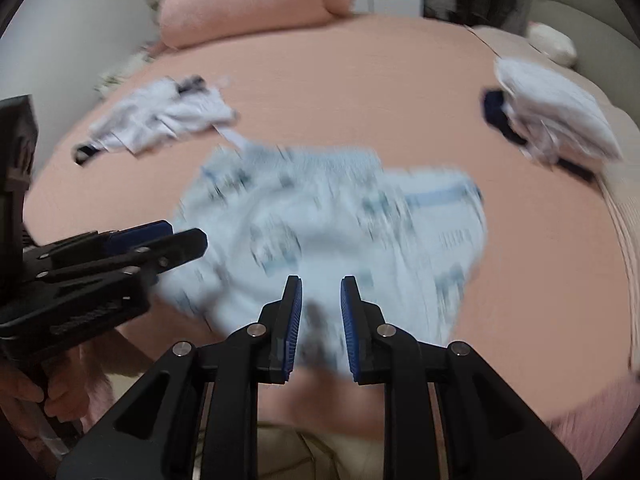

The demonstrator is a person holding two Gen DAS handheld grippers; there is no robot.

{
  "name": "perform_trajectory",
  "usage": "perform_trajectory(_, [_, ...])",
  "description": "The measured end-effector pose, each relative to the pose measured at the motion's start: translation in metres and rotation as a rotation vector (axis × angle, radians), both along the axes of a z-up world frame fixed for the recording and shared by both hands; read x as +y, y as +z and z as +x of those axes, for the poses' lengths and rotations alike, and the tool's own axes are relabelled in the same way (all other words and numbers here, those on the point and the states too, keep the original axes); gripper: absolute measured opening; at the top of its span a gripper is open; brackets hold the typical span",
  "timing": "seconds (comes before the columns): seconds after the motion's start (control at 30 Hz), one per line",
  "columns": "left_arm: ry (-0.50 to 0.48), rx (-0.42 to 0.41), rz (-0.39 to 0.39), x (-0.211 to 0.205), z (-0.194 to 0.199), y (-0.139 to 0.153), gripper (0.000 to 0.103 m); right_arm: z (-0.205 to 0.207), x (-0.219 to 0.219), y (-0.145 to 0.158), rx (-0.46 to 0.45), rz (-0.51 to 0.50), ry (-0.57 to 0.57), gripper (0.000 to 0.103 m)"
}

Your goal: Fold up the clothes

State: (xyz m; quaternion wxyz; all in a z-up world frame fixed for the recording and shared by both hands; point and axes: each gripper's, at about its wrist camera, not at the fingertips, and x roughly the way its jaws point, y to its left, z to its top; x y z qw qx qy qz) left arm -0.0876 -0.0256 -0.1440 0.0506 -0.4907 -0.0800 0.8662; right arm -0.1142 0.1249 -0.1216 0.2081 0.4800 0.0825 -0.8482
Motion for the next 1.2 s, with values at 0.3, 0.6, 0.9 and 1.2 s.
perform_trajectory(0.3, [0.11, 0.032, 0.036, -0.038, 0.006, 0.009, 0.045, -0.011, 0.08, -0.001, -0.065, -0.167, -0.152, 0.019])
perform_trajectory(0.6, [0.287, -0.071, -0.035, -0.087, 0.007, -0.006, 0.047, -0.013, 0.094, -0.009, -0.069, -0.054, -0.179, 0.019])
perform_trajectory(0.9, [0.141, -0.091, 0.067, -0.072, 0.014, -0.005, 0.046, -0.013, 0.089, -0.018, -0.136, -0.046, -0.156, 0.028])
perform_trajectory(1.2, [0.046, -0.125, 0.121, -0.057, 0.026, -0.007, 0.047, -0.009, 0.106, -0.017, -0.161, -0.139, -0.172, 0.029])
